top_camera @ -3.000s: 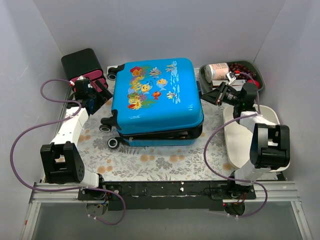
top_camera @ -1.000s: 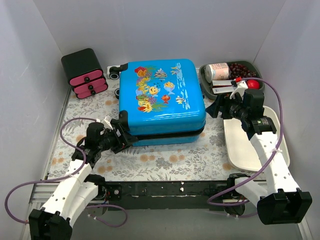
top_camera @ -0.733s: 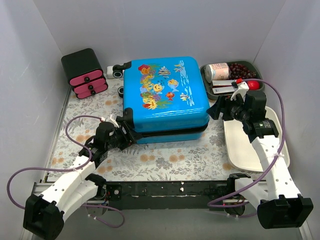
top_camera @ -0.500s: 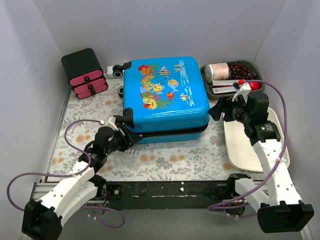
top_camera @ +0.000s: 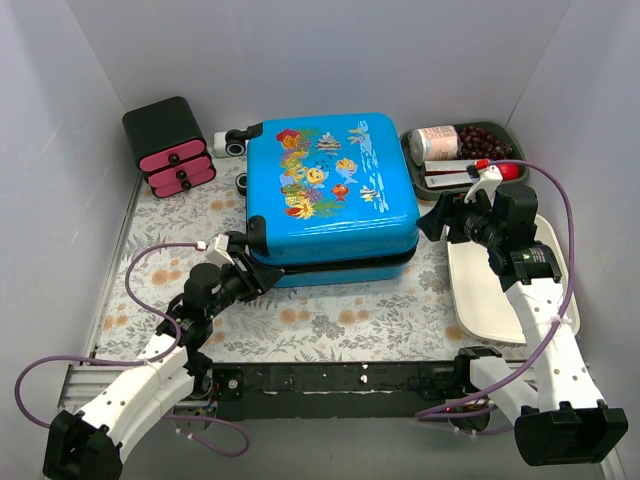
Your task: Open, take out, and arrange the luggage
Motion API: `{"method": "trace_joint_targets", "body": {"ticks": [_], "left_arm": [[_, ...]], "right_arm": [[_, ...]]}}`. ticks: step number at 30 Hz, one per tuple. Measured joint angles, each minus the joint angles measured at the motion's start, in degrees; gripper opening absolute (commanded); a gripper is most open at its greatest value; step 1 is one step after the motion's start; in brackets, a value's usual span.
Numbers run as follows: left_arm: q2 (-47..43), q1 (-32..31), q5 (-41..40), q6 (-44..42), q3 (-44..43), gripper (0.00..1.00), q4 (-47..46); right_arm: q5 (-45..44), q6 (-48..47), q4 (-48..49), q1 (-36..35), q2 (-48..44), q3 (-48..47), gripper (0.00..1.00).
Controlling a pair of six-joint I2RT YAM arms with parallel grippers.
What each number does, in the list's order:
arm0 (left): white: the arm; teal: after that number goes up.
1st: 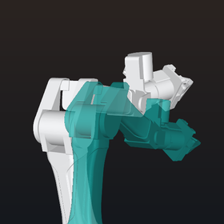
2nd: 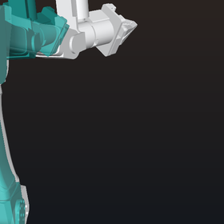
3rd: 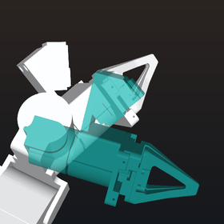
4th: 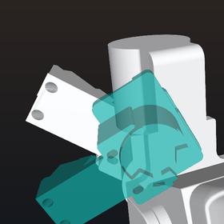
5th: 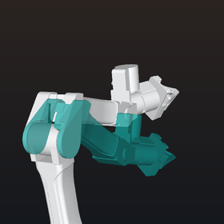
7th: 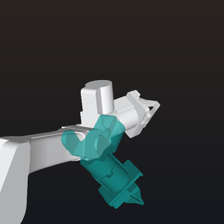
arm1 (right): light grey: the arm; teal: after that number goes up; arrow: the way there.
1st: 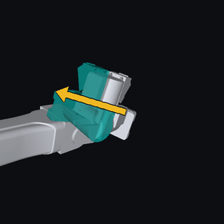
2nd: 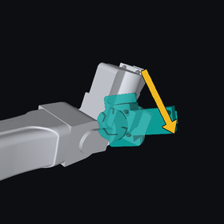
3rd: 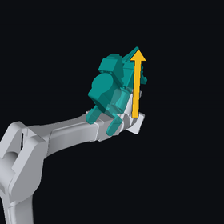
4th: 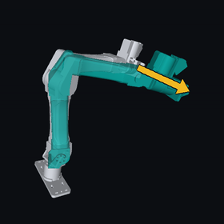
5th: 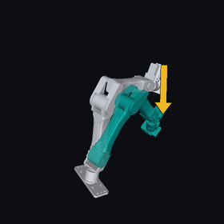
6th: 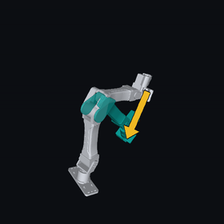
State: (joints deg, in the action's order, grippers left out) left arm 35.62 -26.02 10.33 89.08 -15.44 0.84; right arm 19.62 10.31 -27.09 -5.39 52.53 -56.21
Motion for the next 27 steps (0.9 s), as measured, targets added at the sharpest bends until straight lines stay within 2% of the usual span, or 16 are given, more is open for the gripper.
{"method": "trace_joint_targets", "body": {"ticks": [5,9,12,16,24,27], "left_arm": [[3.02,-0.24,0.13,-0.72,0.02,0.45,-1.90],[4.07,-0.26,0.17,-1.29,0.09,0.25,-2.29],[5.38,-0.26,0.61,-1.77,0.07,0.19,-2.86],[5.33,-0.42,1.11,-1.97,0.09,0.00,-4.00],[2.56,-0.72,-0.46,-2.27,-0.35,0.00,-0.98],[2.47,-0.83,-2.14,-1.53,-1.62,0.00,1.97]], "right_arm": [[-0.24,0.00,-0.17,0.00,-0.13,-0.07,0.76],[-0.20,0.02,-0.20,0.00,-0.35,-0.07,0.75],[-0.20,0.13,-0.20,0.00,-0.39,-0.07,0.75],[-0.17,0.26,-0.20,0.00,-0.42,-0.07,0.75],[-0.02,-1.95,-1.97,-1.42,-0.44,-1.57,0.76],[-3.72,-5.01,-2.82,-9.99,-0.42,-3.21,0.77]]}}
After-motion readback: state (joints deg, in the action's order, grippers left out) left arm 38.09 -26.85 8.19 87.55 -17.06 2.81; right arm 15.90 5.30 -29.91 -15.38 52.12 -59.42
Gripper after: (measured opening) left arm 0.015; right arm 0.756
